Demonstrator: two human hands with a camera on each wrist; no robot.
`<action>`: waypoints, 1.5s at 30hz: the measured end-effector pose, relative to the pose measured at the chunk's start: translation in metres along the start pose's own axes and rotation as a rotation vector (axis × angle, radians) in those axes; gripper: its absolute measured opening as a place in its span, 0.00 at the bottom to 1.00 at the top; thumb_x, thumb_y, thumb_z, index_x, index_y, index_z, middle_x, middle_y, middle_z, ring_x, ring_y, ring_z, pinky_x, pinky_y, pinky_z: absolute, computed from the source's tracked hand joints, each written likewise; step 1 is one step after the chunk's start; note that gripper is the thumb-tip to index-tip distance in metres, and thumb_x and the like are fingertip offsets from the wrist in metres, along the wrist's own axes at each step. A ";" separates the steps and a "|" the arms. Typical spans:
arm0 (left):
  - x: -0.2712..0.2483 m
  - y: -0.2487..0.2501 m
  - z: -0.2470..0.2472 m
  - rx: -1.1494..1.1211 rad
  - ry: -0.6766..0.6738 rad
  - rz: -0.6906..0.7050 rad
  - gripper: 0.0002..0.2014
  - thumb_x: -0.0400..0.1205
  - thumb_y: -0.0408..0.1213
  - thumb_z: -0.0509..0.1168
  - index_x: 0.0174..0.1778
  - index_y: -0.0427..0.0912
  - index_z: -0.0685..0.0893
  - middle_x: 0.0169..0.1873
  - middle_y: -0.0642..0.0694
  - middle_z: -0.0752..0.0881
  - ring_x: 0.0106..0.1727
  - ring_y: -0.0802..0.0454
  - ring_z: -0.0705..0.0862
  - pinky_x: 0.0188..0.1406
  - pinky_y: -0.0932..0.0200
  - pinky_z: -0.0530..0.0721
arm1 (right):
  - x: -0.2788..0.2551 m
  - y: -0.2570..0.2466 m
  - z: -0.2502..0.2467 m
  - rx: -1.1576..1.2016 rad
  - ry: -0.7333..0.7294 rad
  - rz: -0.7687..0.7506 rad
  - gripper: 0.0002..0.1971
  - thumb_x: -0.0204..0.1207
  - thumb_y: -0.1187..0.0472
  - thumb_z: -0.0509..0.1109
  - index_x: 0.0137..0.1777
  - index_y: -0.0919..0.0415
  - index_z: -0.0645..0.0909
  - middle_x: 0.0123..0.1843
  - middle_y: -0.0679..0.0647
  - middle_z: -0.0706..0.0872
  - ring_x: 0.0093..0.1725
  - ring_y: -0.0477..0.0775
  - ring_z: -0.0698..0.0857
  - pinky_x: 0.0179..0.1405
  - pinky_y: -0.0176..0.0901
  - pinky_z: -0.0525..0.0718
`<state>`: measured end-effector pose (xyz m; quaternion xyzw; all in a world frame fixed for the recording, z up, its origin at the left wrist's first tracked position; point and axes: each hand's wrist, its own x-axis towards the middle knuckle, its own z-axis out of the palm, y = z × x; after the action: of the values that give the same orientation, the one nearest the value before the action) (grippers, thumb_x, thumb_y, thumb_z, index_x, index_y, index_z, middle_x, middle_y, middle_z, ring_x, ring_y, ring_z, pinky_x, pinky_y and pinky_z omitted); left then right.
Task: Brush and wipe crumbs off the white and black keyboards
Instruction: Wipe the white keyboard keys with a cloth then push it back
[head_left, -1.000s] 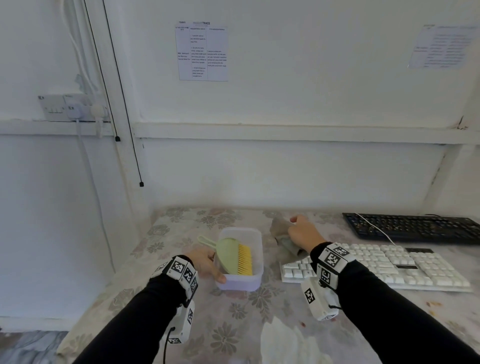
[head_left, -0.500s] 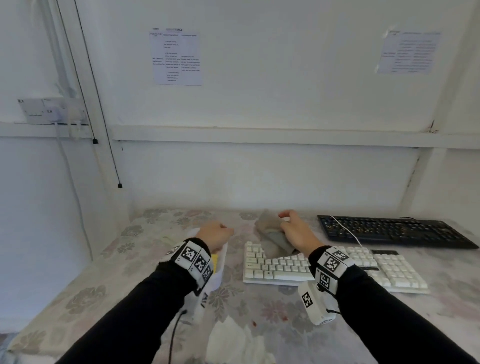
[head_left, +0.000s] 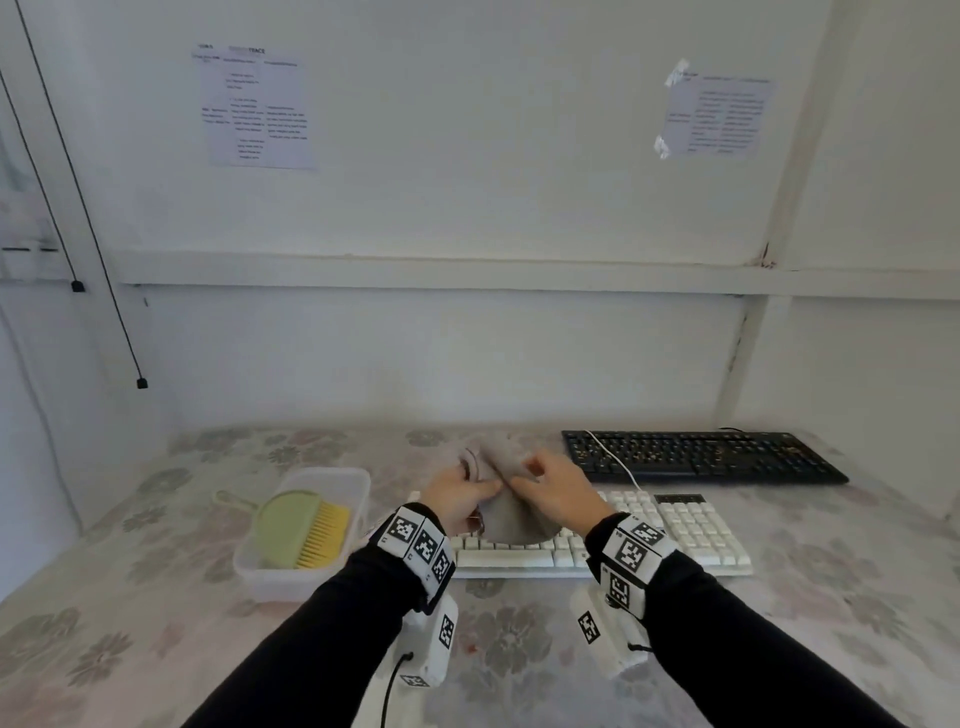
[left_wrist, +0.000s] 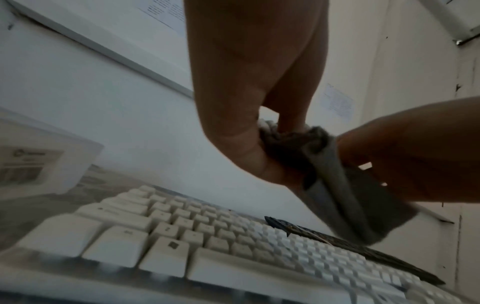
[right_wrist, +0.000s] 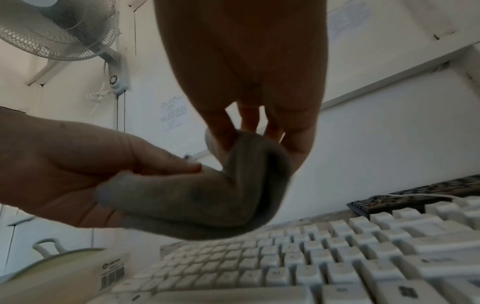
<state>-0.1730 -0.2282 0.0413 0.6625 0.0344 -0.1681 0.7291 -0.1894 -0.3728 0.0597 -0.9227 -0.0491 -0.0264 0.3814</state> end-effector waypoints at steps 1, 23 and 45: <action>0.000 -0.001 0.001 0.030 0.029 -0.018 0.06 0.81 0.23 0.65 0.51 0.34 0.80 0.47 0.36 0.85 0.46 0.42 0.85 0.43 0.46 0.86 | -0.001 0.004 -0.004 -0.038 0.056 0.011 0.04 0.80 0.60 0.64 0.47 0.60 0.77 0.43 0.51 0.79 0.47 0.50 0.76 0.34 0.33 0.68; 0.017 -0.010 0.030 -0.033 0.024 -0.039 0.07 0.87 0.40 0.56 0.55 0.43 0.78 0.44 0.45 0.82 0.45 0.50 0.79 0.45 0.53 0.78 | 0.009 0.020 0.007 0.199 0.021 0.038 0.32 0.75 0.51 0.72 0.74 0.62 0.65 0.67 0.56 0.79 0.62 0.54 0.80 0.59 0.40 0.79; 0.074 -0.003 -0.054 0.962 0.164 -0.296 0.22 0.90 0.33 0.40 0.81 0.29 0.53 0.82 0.36 0.56 0.81 0.43 0.60 0.73 0.61 0.62 | 0.041 0.058 0.029 -0.634 -0.180 -0.071 0.22 0.79 0.49 0.61 0.70 0.55 0.67 0.69 0.54 0.74 0.67 0.58 0.73 0.63 0.54 0.77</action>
<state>-0.0953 -0.1905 0.0119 0.9224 0.1036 -0.2137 0.3047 -0.1418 -0.3898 0.0021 -0.9918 -0.1041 0.0282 0.0685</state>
